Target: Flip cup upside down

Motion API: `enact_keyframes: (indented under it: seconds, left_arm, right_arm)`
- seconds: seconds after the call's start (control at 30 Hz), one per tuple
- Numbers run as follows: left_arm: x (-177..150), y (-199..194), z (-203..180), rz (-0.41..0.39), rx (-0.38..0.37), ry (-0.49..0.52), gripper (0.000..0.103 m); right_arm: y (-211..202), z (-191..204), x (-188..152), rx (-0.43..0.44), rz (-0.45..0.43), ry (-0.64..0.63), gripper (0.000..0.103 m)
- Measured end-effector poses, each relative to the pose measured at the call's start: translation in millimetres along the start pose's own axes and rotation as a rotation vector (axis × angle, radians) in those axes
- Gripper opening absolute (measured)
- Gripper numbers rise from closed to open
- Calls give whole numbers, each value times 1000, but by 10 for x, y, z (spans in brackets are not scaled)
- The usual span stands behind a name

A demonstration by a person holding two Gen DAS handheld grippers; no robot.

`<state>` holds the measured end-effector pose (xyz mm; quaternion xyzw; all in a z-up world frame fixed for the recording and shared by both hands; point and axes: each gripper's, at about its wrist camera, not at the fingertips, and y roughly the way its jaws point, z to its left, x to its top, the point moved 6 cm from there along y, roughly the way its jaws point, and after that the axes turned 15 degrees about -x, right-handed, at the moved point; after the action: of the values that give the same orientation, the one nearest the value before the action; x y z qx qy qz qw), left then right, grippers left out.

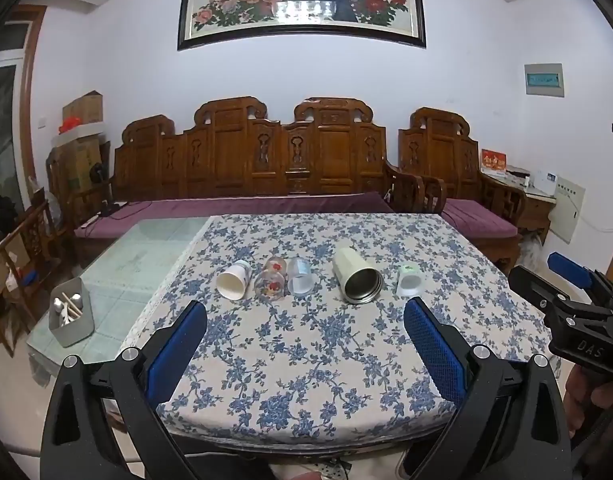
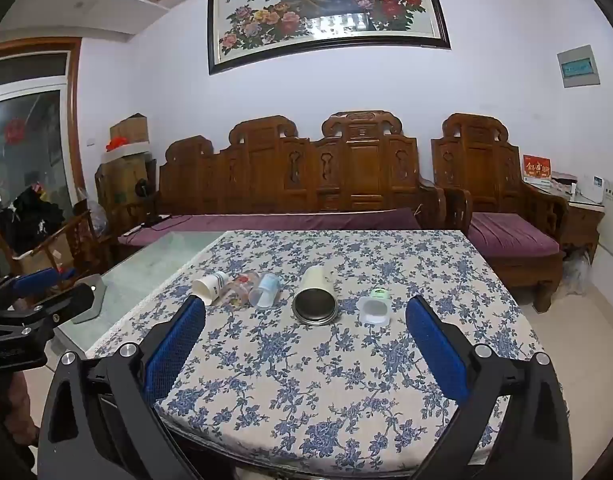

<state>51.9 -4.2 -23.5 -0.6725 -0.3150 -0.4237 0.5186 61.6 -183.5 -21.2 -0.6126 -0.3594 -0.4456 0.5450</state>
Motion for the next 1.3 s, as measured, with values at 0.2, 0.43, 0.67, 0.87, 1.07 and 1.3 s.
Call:
enact_keyframes:
  seconds: [0.2, 0.43, 0.67, 0.87, 1.07, 1.3]
  left_arm:
    - [48, 4, -19, -3, -2, 0, 95]
    - [93, -47, -33, -12, -9, 5, 95]
    - [95, -71, -22, -17, -12, 5, 95]
    - [88, -78, -30, -20, -12, 6, 95]
    - [88, -81, -32, -21, -13, 5, 95]
    - [88, -88, -49, -23, -12, 7, 95]
  right_arm:
    - [25, -14, 13, 1, -1, 1, 101]
    - [-37, -26, 52, -1, -10, 2, 101]
    - [-54, -14, 48, 0, -13, 2, 101]
    - [-59, -17, 52, 0, -14, 4, 101]
    - [-73, -17, 46, 2, -14, 6, 101]
    - [-80, -14, 54, 2, -15, 7, 101]
